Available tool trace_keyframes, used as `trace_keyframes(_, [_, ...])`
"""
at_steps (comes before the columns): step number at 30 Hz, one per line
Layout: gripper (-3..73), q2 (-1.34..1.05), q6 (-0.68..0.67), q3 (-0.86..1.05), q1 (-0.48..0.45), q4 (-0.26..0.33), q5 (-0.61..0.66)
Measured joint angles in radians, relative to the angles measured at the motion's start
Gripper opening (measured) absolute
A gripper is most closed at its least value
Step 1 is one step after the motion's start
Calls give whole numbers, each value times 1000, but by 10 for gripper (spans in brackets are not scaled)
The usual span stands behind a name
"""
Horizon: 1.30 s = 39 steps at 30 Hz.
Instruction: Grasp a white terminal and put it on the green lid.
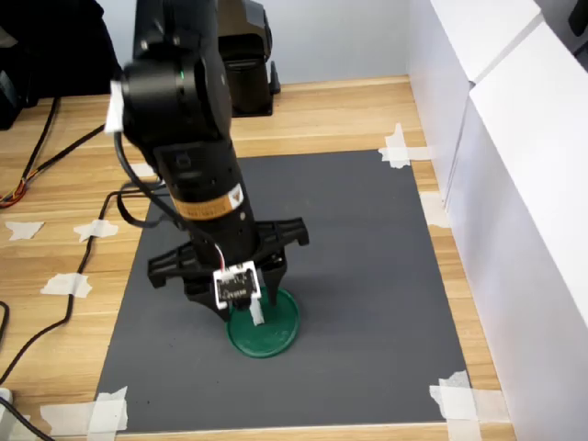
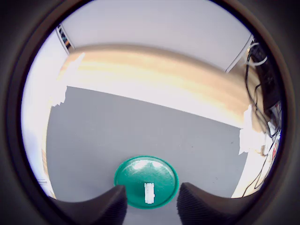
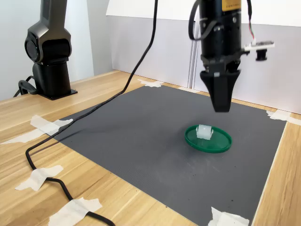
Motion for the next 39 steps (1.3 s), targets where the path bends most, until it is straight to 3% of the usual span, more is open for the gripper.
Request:
trace_keyframes(5, [99,-176,3,153,0,0,-94])
trace_keyframes(8, [9,-283,24,274,0,-2,-153])
trace_keyframes(17, [-16,-604,88,638,-11,4,-299])
trace_keyframes(21, [-16,-773,94,788,-79,37,-402])
trace_keyframes(27, [-16,-1026,95,997,-172,35,-585])
trace_keyframes(39, [-16,-1364,87,1336,-179,34,-657])
